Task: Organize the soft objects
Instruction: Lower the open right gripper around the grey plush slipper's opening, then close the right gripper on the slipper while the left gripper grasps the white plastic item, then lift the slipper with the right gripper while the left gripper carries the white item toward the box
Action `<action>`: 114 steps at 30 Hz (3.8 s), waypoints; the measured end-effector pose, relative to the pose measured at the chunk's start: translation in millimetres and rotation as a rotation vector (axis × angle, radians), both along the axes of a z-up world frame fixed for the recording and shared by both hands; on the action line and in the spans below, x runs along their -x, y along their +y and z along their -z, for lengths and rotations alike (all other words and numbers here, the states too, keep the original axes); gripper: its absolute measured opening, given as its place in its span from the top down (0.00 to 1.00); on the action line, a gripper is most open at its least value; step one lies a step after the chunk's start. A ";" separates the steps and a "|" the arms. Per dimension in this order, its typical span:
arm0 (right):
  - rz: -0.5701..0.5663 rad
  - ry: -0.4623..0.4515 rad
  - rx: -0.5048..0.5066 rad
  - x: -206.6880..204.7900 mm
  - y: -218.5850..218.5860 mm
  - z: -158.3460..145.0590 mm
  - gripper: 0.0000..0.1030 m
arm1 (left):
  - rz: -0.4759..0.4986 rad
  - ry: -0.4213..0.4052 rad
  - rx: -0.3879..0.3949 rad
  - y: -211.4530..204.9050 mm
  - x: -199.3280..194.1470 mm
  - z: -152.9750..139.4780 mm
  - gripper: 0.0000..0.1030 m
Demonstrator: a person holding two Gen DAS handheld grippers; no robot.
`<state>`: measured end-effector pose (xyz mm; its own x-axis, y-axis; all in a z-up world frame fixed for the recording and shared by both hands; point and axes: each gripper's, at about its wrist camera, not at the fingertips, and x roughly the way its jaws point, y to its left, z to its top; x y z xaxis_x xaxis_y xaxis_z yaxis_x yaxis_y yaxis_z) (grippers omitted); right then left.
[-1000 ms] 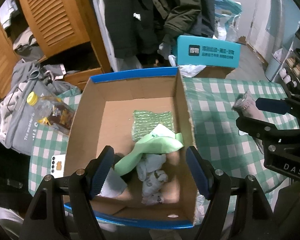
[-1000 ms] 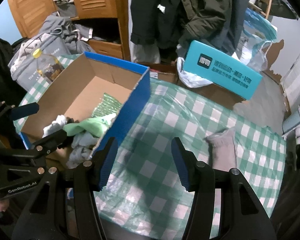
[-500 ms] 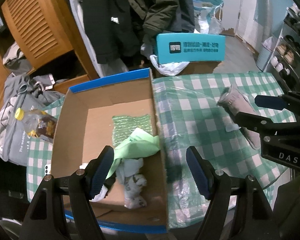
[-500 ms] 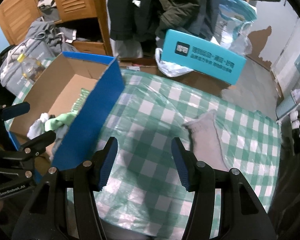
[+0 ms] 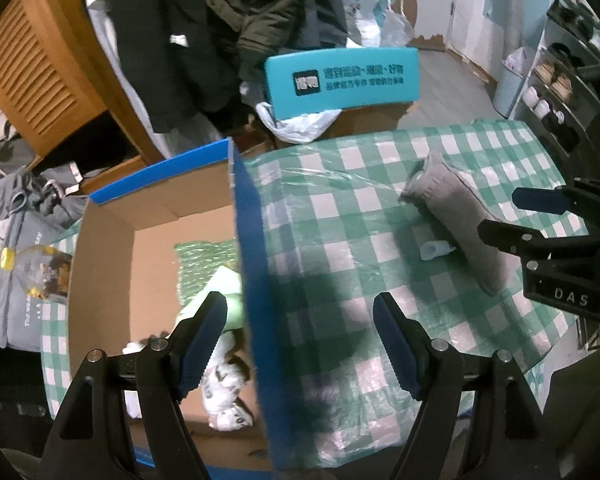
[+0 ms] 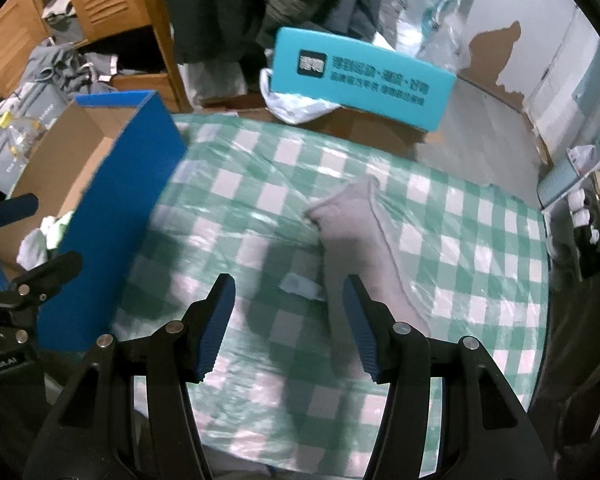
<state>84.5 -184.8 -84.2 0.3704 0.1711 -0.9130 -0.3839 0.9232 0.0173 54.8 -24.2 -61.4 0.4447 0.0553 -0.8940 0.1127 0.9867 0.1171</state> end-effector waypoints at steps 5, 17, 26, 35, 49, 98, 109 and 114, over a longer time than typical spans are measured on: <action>0.020 0.041 0.007 -14.4 -18.4 15.4 0.47 | 0.021 0.033 -0.014 -16.3 -15.5 12.0 0.25; 0.044 0.106 0.016 -41.9 -31.7 57.3 0.47 | 0.035 0.110 0.001 -40.6 -56.2 50.0 0.25; 0.045 0.121 0.048 -55.4 -26.7 82.5 0.47 | 0.038 0.156 0.021 -50.3 -70.9 72.2 0.25; 0.047 0.137 0.110 -65.4 -24.6 106.2 0.47 | 0.047 0.194 0.027 -55.7 -79.7 91.1 0.25; 0.131 0.161 0.094 -74.6 -55.2 112.4 0.84 | 0.067 0.220 0.042 -63.0 -81.1 100.4 0.25; 0.274 0.198 -0.014 -42.9 -123.9 109.2 0.85 | 0.237 0.229 0.078 -145.9 -87.6 142.3 0.58; 0.274 0.177 -0.024 -38.7 -124.5 99.6 0.85 | 0.244 0.199 0.087 -143.6 -81.4 127.5 0.77; 0.262 0.159 -0.031 -34.5 -120.6 90.7 0.86 | 0.232 0.184 0.092 -139.2 -77.4 116.3 0.77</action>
<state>119.0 -305.4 -174.9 0.2582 0.1177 -0.9589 -0.1227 0.9885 0.0883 132.2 -163.4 -177.7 0.2662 -0.1139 -0.9572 0.3476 0.9375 -0.0149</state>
